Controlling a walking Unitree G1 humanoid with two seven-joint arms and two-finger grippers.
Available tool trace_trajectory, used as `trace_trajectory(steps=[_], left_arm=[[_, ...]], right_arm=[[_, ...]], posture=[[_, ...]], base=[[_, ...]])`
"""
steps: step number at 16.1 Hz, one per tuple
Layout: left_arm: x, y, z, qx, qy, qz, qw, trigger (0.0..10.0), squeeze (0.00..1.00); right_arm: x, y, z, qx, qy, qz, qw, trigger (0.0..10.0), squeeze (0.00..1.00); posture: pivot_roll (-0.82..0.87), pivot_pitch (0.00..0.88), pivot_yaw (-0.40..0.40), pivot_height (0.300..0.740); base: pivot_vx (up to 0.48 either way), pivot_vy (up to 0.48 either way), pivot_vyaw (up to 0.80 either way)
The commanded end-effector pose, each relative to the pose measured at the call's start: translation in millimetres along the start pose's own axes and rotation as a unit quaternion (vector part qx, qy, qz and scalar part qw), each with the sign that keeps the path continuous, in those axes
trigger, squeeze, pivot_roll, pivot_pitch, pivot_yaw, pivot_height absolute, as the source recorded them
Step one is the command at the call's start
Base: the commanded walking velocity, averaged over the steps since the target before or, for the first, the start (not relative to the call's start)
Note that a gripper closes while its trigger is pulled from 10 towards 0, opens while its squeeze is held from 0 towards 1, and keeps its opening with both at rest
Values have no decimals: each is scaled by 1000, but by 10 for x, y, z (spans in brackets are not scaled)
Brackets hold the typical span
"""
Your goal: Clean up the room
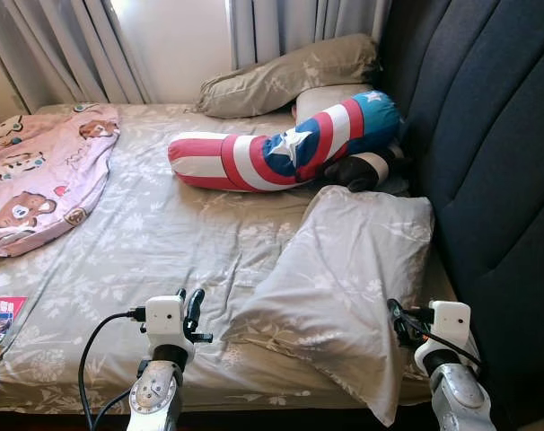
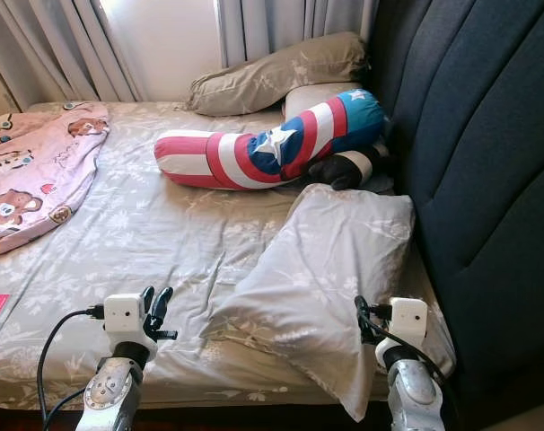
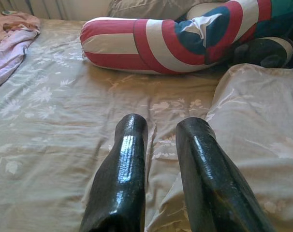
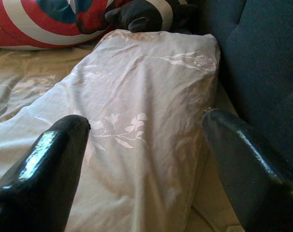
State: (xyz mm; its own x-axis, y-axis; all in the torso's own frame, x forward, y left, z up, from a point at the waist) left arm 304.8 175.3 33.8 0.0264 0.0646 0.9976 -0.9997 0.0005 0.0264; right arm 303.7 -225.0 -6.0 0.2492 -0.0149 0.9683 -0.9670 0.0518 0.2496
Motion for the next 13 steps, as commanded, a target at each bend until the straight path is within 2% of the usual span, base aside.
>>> trace_trajectory(steps=[1,5,13], left_arm=[[13,8,-13,1,0,1,1000,10000,0],[5,16,-15,3,1,0,1000,10000,0],[4,8,-2,4,1,0,1000,10000,0]], right_arm=[[3,-5,-6,2,7,-3,1000,10000,0],[-16,-2,-26,6,16,-9,1000,10000,0],[-29,-7,-17,4,23,-17,1000,10000,0]], posture=[[-27,0,-1,740],[-28,0,-4,711],[-28,0,-8,711]], base=[[0,0,0],[0,0,0],[0,0,0]])
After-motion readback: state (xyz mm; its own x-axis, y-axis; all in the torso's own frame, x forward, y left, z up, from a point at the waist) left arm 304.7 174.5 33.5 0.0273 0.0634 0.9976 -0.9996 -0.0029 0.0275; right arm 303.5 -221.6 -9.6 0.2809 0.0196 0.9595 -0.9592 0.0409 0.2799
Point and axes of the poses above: a point about 5 cm out from each wrist's last joint towards the gripper, its own y axis pointing back from the gripper into the wrist, its own x axis along the axis of the wrist's last joint, z = x × y, the point moved 4 cm from there along -y, pointing out of the wrist towards the gripper, and after that the axes turned 2 degrees about y, right-handed, at the moved point
